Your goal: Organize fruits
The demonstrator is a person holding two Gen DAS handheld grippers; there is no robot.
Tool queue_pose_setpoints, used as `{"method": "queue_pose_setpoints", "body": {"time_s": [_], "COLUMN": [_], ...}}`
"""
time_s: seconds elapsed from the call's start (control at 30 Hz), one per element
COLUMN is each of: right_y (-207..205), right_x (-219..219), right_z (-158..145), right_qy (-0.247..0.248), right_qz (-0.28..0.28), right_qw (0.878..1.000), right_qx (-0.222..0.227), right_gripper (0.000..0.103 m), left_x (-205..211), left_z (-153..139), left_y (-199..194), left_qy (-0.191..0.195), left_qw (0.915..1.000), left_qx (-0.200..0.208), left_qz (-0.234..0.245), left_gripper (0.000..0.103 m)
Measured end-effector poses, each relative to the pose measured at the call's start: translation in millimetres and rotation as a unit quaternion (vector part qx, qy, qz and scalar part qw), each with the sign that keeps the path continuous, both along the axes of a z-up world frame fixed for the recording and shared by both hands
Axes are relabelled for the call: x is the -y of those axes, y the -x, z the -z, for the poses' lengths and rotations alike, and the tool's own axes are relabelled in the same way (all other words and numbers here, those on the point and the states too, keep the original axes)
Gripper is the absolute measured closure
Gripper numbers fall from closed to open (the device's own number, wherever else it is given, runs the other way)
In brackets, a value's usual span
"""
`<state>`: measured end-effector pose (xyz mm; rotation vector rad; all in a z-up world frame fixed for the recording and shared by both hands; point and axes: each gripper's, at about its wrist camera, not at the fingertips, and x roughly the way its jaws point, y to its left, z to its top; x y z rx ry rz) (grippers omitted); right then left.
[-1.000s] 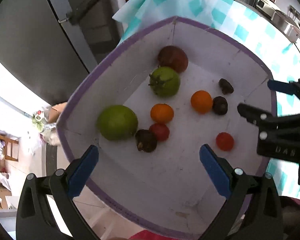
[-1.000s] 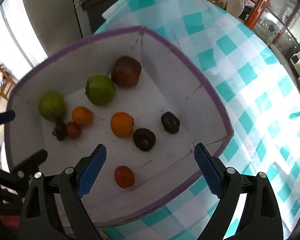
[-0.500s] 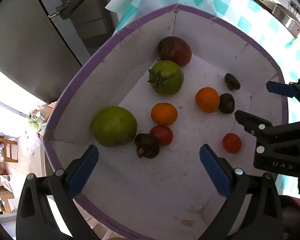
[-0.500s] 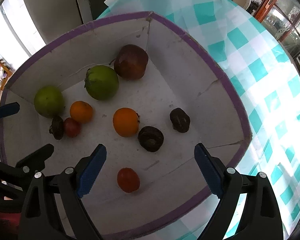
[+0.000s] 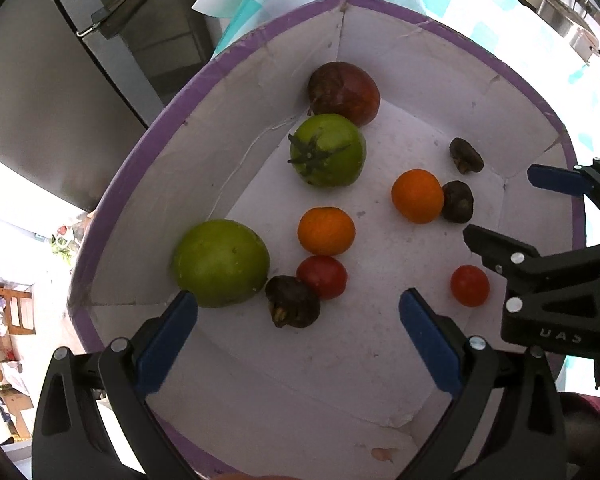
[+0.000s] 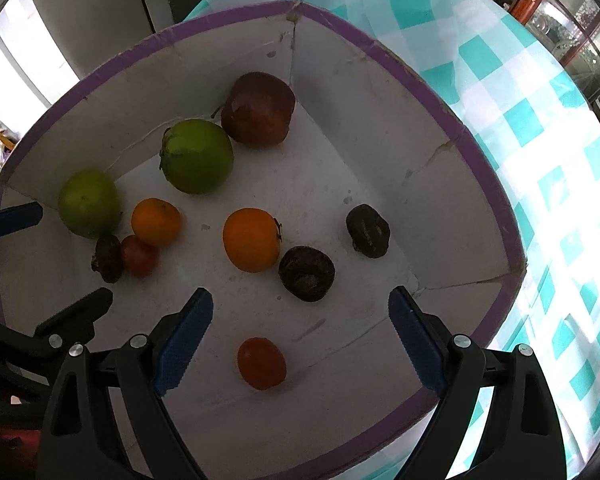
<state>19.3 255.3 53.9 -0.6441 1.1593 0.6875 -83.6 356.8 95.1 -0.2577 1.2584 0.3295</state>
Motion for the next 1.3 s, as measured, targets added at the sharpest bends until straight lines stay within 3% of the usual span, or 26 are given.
{"method": "queue_pose_setpoints", "body": {"time_s": [0.6,0.87,1.0,1.17,1.3], "right_y": [3.9,9.1,10.1,12.2,9.6], "right_x": [1.9,2.0,5.5,36.9,115.5], "right_z": [-1.3,-1.9,-10.2,-48.1,-91.5], "right_qy": [-0.002,-0.008,-0.017,-0.09,-0.196], "right_qz": [0.013,0.008,0.008,0.015,0.054], "right_qw": [1.0,1.0,1.0,0.996,0.977], "right_qx": [-0.002,-0.001,0.001,0.022,0.059], "right_gripper": [0.016,0.016,0.016,0.016,0.016], "left_x": [-2.9,4.7,12.2,36.3,100.0], "left_z": [5.2,7.7,-1.8,-38.9,-93.0], "left_y": [7.3,8.5,11.5,13.1,12.3], "left_qy": [0.004,-0.026,-0.074,-0.135,-0.179], "left_qw": [0.9999,0.9995,0.9972,0.99,0.9759], "left_qx": [-0.01,-0.02,0.003,0.03,0.124], "left_qz": [-0.011,-0.002,-0.009,-0.027,-0.005], "left_gripper": [0.002,0.002,0.002,0.002,0.002]}}
